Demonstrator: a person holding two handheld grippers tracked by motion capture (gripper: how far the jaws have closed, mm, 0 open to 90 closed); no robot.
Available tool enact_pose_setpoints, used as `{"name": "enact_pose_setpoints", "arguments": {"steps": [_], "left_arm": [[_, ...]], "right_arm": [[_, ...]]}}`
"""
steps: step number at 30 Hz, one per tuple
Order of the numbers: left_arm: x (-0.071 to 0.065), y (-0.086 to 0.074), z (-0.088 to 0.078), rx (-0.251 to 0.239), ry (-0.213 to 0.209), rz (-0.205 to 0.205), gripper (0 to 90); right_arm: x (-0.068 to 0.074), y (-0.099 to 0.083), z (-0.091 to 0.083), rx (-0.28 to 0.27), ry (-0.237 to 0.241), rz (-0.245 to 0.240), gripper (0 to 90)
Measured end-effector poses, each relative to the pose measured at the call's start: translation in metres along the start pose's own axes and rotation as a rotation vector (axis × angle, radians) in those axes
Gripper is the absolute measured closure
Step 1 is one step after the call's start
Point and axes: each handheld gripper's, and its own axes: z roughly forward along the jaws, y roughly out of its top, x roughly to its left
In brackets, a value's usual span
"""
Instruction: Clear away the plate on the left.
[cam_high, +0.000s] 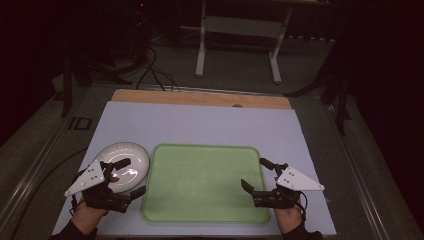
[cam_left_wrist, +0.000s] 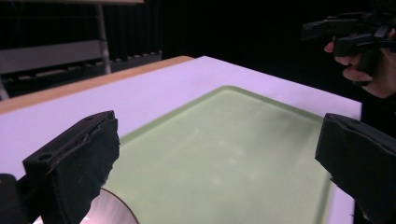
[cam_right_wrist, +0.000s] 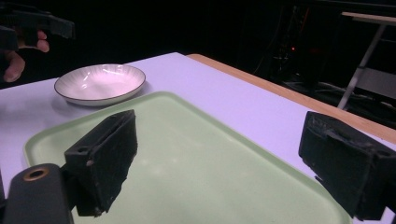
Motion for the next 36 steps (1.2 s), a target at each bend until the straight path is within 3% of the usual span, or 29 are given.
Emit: {"name": "enact_pose_setpoints", "arguments": {"steps": [2, 10, 17, 24, 36], "left_arm": [[0.000, 0.001, 0.001, 0.022, -0.018, -0.017, 0.0], [-0.006, 0.005, 0.007, 0.101, -0.031, 0.009, 0.0], [-0.016, 0.011, 0.016, 0.142, -0.112, 0.037, 0.0], [-0.022, 0.028, 0.019, 0.135, -0.155, 0.061, 0.0], [-0.017, 0.063, 0.019, 0.115, -0.168, 0.110, 0.0]], "right_arm": [[0.001, 0.000, 0.000, -0.002, -0.001, -0.003, 11.4], [0.003, 0.001, -0.002, -0.015, -0.002, -0.010, 11.4], [0.005, 0.003, -0.004, -0.034, 0.022, -0.017, 11.4], [0.006, 0.004, -0.006, -0.051, 0.031, -0.031, 11.4], [0.007, 0.004, -0.006, -0.070, 0.040, -0.036, 11.3]]}}
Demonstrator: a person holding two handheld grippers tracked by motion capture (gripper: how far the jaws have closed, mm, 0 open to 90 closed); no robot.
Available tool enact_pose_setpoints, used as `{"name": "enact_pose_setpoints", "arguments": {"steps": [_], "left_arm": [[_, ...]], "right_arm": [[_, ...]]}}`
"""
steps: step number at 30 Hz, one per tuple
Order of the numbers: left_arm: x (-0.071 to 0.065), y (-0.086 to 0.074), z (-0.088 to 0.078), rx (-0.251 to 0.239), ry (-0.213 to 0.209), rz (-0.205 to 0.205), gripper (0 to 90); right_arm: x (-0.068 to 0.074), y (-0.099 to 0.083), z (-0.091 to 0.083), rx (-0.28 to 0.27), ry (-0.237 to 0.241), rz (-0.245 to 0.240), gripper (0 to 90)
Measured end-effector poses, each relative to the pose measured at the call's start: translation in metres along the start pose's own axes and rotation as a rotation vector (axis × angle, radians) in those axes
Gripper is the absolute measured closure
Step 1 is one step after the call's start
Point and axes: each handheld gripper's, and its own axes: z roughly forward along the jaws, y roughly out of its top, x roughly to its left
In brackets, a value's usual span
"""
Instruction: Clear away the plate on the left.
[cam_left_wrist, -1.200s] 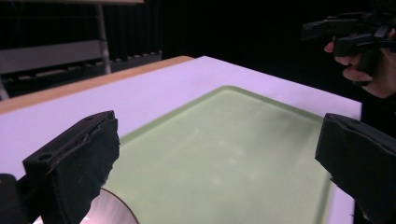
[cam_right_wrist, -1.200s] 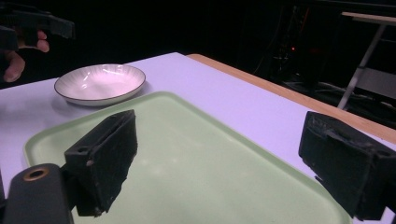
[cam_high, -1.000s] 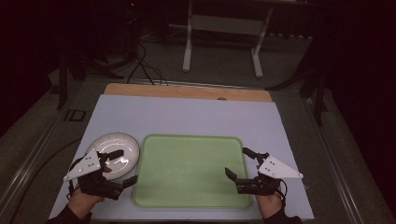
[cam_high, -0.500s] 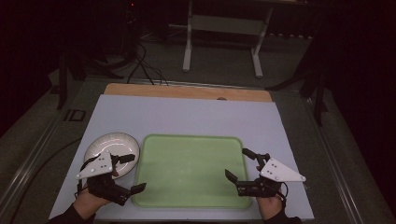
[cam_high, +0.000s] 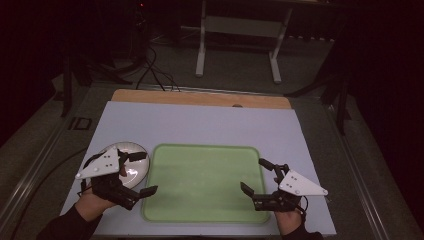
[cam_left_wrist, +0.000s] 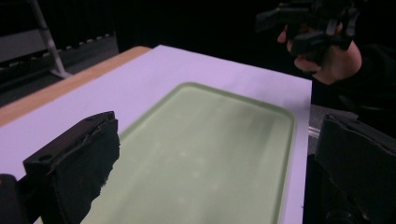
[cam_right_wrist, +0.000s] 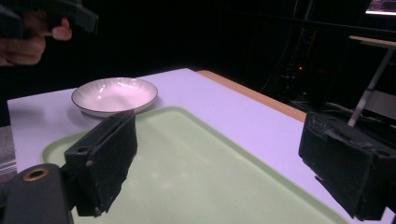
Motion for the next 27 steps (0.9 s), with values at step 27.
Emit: {"name": "enact_pose_setpoints", "arguments": {"steps": [27], "left_arm": [[0.015, 0.034, -0.017, 0.021, 0.048, 0.007, 0.0]], "right_arm": [[0.000, 0.000, 0.000, 0.002, -0.007, -0.004, 11.4]]}}
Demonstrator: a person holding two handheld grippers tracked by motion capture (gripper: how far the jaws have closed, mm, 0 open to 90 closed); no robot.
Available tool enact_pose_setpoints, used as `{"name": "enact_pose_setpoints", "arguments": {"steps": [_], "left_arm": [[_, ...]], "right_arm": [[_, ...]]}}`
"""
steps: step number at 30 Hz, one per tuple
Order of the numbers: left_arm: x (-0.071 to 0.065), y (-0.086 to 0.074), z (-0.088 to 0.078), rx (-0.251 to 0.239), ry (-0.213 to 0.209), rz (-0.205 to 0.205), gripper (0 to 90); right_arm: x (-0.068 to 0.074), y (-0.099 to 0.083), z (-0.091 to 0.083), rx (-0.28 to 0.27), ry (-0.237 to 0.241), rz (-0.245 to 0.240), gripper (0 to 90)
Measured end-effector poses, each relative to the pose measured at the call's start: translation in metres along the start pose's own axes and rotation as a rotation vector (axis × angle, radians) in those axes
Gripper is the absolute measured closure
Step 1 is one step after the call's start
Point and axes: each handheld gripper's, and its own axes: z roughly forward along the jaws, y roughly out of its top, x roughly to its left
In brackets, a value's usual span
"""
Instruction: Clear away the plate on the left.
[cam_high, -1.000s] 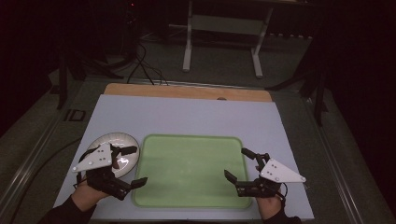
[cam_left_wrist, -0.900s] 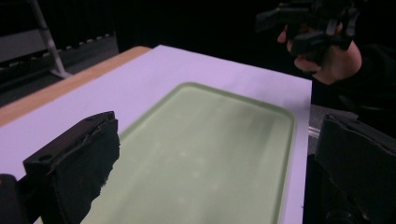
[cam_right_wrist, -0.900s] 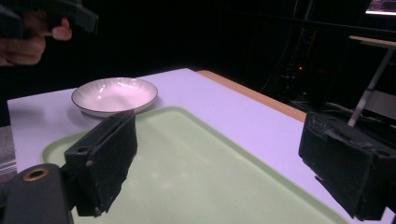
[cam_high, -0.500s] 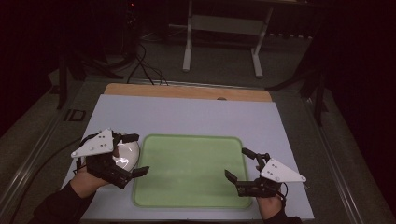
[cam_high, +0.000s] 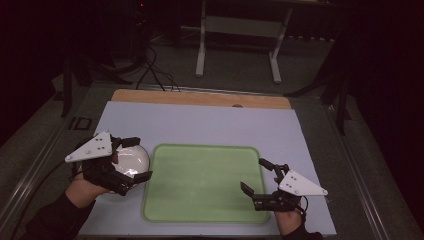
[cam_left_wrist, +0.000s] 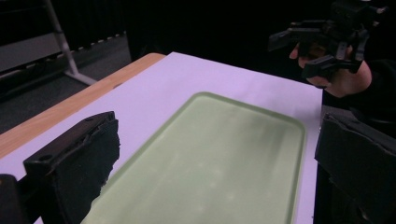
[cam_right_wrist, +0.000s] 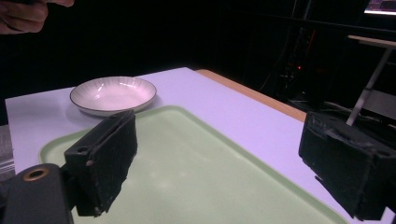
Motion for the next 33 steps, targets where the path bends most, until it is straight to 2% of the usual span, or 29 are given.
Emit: {"name": "enact_pose_setpoints", "arguments": {"steps": [5, 9, 10, 19, 26, 33], "left_arm": [[0.005, -0.004, -0.008, 0.017, 0.025, -0.007, 0.0], [0.011, -0.011, -0.014, 0.031, 0.041, -0.029, 0.0], [0.014, -0.014, -0.017, 0.037, 0.055, -0.045, 0.0], [0.024, -0.028, -0.035, 0.055, 0.123, -0.080, 0.6], [0.032, -0.046, -0.053, 0.091, 0.176, -0.125, 1.0], [0.037, -0.062, -0.063, 0.111, 0.199, -0.165, 1.4]], "right_arm": [[0.001, 0.000, 0.000, 0.002, -0.002, -0.008, 11.3], [0.001, 0.000, 0.001, 0.005, -0.003, -0.012, 11.4], [0.002, 0.000, 0.002, 0.007, -0.001, -0.015, 11.4], [0.002, 0.000, 0.002, 0.010, -0.004, -0.016, 11.4], [0.002, -0.001, 0.004, 0.015, 0.000, -0.016, 11.4], [0.002, -0.001, 0.004, 0.019, 0.004, -0.012, 11.4]]}}
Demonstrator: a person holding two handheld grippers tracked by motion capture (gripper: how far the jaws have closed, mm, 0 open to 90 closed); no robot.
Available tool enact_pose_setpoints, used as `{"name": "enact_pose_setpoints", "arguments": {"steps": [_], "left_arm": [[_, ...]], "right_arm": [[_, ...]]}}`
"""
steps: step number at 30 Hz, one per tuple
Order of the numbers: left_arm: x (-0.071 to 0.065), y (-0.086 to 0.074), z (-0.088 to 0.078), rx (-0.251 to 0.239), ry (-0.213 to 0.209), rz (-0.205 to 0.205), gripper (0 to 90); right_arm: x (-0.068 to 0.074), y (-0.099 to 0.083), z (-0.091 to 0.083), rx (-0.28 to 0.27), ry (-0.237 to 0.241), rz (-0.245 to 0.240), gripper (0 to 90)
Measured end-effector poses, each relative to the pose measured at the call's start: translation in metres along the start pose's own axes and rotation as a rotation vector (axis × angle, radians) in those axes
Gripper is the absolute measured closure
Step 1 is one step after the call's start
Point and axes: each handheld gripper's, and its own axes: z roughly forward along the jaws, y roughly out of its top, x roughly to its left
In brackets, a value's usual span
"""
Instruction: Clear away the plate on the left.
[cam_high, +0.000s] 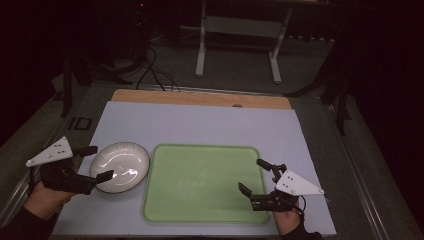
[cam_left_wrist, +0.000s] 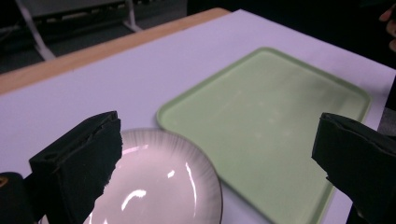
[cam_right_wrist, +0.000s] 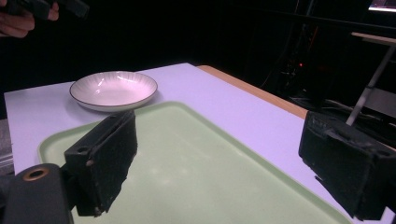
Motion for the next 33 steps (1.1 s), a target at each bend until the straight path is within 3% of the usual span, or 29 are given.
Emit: {"name": "enact_pose_setpoints", "arguments": {"steps": [8, 10, 20, 23, 28, 29, 31, 32, 33], "left_arm": [[0.014, -0.024, -0.006, 0.037, 0.033, -0.059, 3.3], [0.023, -0.036, -0.008, 0.044, 0.050, -0.104, 4.8], [0.047, -0.060, -0.009, 0.097, 0.104, -0.204, 11.5], [0.055, -0.068, -0.004, 0.158, 0.139, -0.256, 14.7], [0.063, -0.077, 0.003, 0.203, 0.165, -0.311, 20.1], [0.065, -0.079, 0.006, 0.229, 0.200, -0.335, 20.1], [0.067, -0.081, 0.008, 0.238, 0.196, -0.352, 23.7], [0.069, -0.083, 0.011, 0.266, 0.229, -0.372, 26.6], [0.070, -0.084, 0.011, 0.266, 0.225, -0.383, 28.0]], "right_arm": [[0.000, -0.001, 0.001, 0.003, -0.001, -0.001, 11.4], [-0.001, -0.001, 0.002, 0.006, 0.005, 0.013, 11.4], [0.000, -0.002, 0.004, 0.017, 0.009, 0.009, 11.4], [0.001, -0.002, 0.004, 0.018, 0.008, 0.003, 11.4], [0.001, -0.002, 0.004, 0.018, 0.008, 0.002, 11.4], [0.001, -0.002, 0.004, 0.018, 0.008, 0.002, 11.4], [0.001, -0.002, 0.004, 0.019, 0.008, 0.000, 11.4], [0.001, -0.002, 0.005, 0.020, 0.009, 0.000, 11.4], [0.001, -0.002, 0.005, 0.021, 0.009, 0.000, 11.4]]}}
